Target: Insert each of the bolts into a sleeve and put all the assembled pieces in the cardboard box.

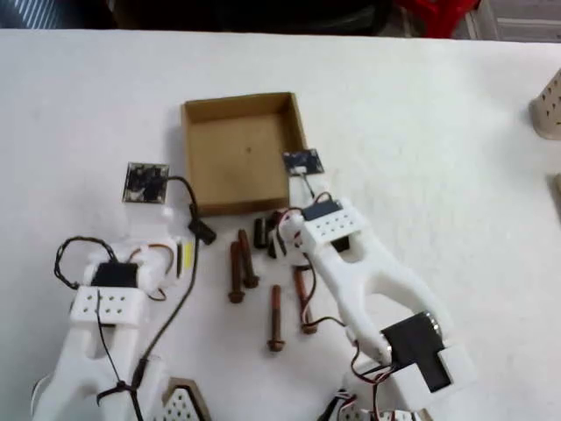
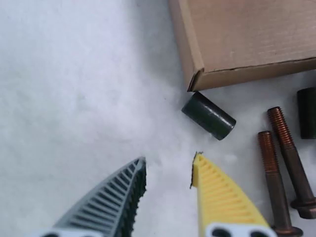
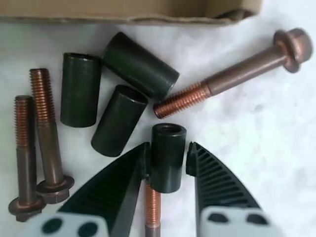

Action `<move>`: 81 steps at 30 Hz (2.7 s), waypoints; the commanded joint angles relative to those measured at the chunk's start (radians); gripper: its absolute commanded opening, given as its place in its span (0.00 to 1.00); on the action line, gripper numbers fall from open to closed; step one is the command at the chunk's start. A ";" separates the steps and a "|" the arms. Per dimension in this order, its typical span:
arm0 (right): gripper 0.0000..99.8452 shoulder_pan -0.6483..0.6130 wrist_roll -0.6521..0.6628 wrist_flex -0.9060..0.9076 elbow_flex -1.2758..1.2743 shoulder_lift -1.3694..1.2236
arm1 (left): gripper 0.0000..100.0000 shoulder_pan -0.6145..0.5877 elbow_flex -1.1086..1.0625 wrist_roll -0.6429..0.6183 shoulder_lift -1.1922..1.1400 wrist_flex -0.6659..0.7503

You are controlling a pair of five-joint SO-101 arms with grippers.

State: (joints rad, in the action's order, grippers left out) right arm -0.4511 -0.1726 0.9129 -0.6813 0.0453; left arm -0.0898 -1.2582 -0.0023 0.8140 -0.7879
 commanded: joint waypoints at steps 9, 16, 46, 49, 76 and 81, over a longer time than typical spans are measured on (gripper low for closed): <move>0.10 0.008 0.015 0.021 0.068 -0.068 | 0.18 -0.005 0.012 0.011 -0.004 0.017; 0.01 0.074 0.017 0.107 0.069 0.036 | 0.18 -0.005 -0.002 0.012 0.002 0.023; 0.02 0.369 0.201 -0.033 -0.256 0.478 | 0.06 0.374 0.109 -0.018 0.005 -0.161; 0.02 0.364 0.201 -0.033 -0.256 0.478 | 0.05 0.438 0.150 -0.023 0.005 -0.164; 0.02 0.367 0.198 -0.054 -0.264 0.476 | 0.02 0.576 0.126 -0.083 -0.277 -0.058; 0.02 0.364 0.198 -0.054 -0.267 0.476 | 0.02 0.573 0.232 -0.081 -0.423 -0.129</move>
State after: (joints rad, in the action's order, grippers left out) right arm -0.0921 0.0176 0.8746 -0.9544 0.4902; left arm 0.4948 -1.0894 -0.0944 0.4488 -0.8876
